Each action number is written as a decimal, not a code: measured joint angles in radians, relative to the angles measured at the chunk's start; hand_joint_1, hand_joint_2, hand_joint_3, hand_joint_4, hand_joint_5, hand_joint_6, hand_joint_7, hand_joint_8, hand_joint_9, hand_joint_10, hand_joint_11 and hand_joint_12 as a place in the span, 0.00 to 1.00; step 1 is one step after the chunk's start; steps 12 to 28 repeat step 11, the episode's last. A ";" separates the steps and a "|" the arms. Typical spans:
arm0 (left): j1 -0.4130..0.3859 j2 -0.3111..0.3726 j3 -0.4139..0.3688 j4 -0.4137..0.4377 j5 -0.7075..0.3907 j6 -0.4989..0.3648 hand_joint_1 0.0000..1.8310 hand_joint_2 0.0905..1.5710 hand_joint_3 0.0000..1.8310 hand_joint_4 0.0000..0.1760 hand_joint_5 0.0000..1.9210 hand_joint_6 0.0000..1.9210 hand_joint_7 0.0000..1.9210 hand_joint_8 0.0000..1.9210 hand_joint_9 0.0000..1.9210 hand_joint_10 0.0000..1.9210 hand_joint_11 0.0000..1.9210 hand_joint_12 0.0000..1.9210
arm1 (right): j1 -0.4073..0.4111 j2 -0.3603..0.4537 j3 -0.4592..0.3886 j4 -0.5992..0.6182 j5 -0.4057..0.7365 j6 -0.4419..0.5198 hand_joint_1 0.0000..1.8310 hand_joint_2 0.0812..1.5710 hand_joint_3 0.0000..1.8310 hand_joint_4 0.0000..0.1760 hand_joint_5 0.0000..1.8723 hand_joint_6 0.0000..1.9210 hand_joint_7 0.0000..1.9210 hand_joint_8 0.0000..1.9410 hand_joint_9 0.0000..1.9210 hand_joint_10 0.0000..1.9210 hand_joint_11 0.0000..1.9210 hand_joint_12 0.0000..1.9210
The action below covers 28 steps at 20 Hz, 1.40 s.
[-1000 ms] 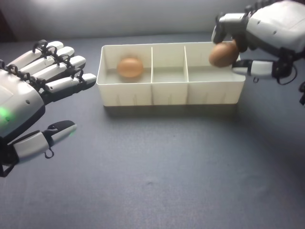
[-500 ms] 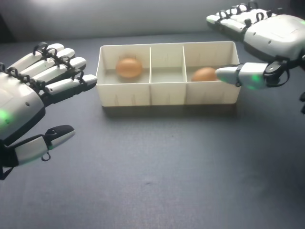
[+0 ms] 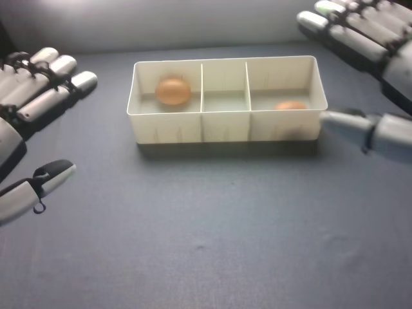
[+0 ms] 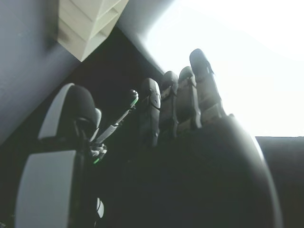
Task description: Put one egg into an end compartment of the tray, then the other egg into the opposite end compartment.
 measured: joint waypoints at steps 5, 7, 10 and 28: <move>0.002 -0.002 -0.002 -0.027 -0.077 -0.012 0.28 0.85 0.00 0.48 0.00 0.00 0.00 0.00 0.00 0.00 0.00 0.00 | -0.215 0.085 -0.087 0.034 0.308 0.055 0.15 0.87 0.00 0.00 0.00 0.00 0.00 0.00 0.00 0.00 0.00 0.01; 0.002 -0.006 -0.002 -0.027 -0.090 -0.015 0.28 0.83 0.00 0.61 0.00 0.00 0.00 0.00 0.00 0.00 0.00 0.00 | -0.284 0.108 -0.110 0.069 0.417 0.079 0.16 0.86 0.00 0.02 0.00 0.00 0.00 0.00 0.00 0.00 0.00 0.00; 0.003 -0.008 -0.002 -0.029 -0.135 -0.019 0.31 0.79 0.00 0.41 0.00 0.00 0.00 0.00 0.00 0.00 0.00 0.00 | -0.339 0.132 -0.137 0.108 0.523 0.087 0.14 0.81 0.00 0.00 0.00 0.00 0.00 0.00 0.00 0.00 0.00 0.00; 0.003 -0.008 -0.002 -0.029 -0.146 -0.022 0.31 0.79 0.00 0.41 0.00 0.00 0.00 0.00 0.00 0.00 0.00 0.00 | -0.337 0.137 -0.136 0.101 0.529 0.088 0.14 0.81 0.00 0.00 0.00 0.00 0.00 0.00 0.00 0.00 0.00 0.00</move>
